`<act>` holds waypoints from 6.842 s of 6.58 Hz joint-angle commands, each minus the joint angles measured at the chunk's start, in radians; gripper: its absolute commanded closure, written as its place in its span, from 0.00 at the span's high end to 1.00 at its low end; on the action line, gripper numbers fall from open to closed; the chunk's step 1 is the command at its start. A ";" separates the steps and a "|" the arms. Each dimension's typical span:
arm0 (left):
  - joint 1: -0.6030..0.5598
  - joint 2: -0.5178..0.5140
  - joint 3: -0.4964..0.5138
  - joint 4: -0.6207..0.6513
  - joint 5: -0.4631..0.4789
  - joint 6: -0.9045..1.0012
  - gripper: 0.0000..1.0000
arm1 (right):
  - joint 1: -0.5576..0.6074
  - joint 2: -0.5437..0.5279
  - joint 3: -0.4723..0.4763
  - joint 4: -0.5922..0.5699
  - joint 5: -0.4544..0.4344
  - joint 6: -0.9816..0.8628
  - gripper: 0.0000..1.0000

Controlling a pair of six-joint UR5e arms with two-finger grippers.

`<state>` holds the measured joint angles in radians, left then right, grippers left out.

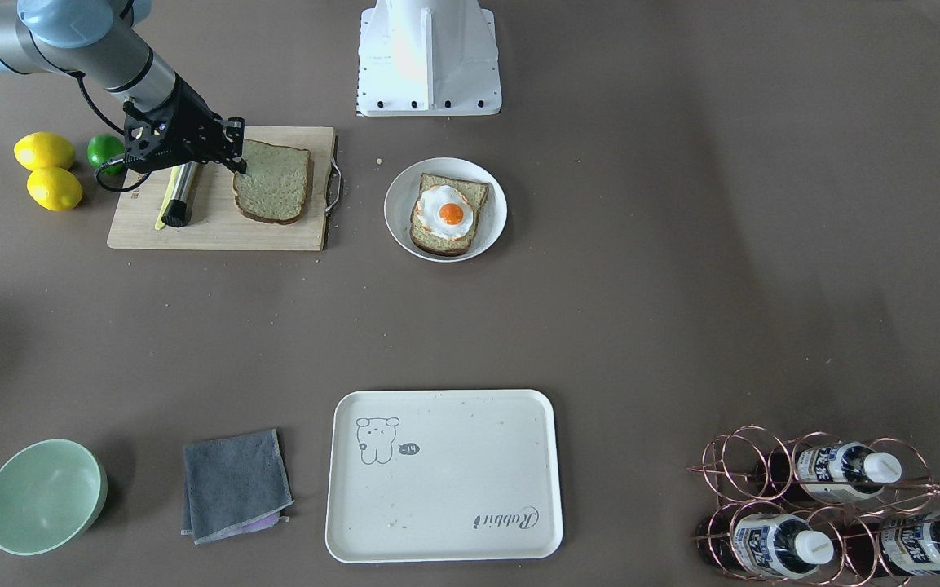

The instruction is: Make sandwich and place on tray

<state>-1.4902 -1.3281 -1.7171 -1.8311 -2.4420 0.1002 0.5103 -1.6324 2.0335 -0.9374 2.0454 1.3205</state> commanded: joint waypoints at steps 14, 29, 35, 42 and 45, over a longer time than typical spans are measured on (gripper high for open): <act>0.001 -0.002 -0.027 0.000 -0.003 -0.004 0.98 | -0.145 0.526 -0.282 0.035 -0.188 0.281 0.00; 0.907 -0.569 -0.127 -0.201 0.387 -1.447 0.92 | 0.472 0.133 -0.033 -0.271 0.249 -0.313 0.99; 1.048 -0.698 0.016 -0.215 0.531 -1.456 0.51 | 0.600 -0.035 -0.045 -0.268 0.319 -0.557 0.99; 1.062 -0.678 0.014 -0.229 0.531 -1.505 0.08 | 0.599 -0.041 -0.044 -0.267 0.319 -0.557 0.99; 1.050 -0.681 -0.011 -0.227 0.526 -1.586 0.00 | 0.599 -0.041 -0.042 -0.267 0.320 -0.557 0.99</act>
<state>-0.4319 -2.0079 -1.7141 -2.0590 -1.9132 -1.4567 1.1083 -1.6736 1.9898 -1.2042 2.3652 0.7639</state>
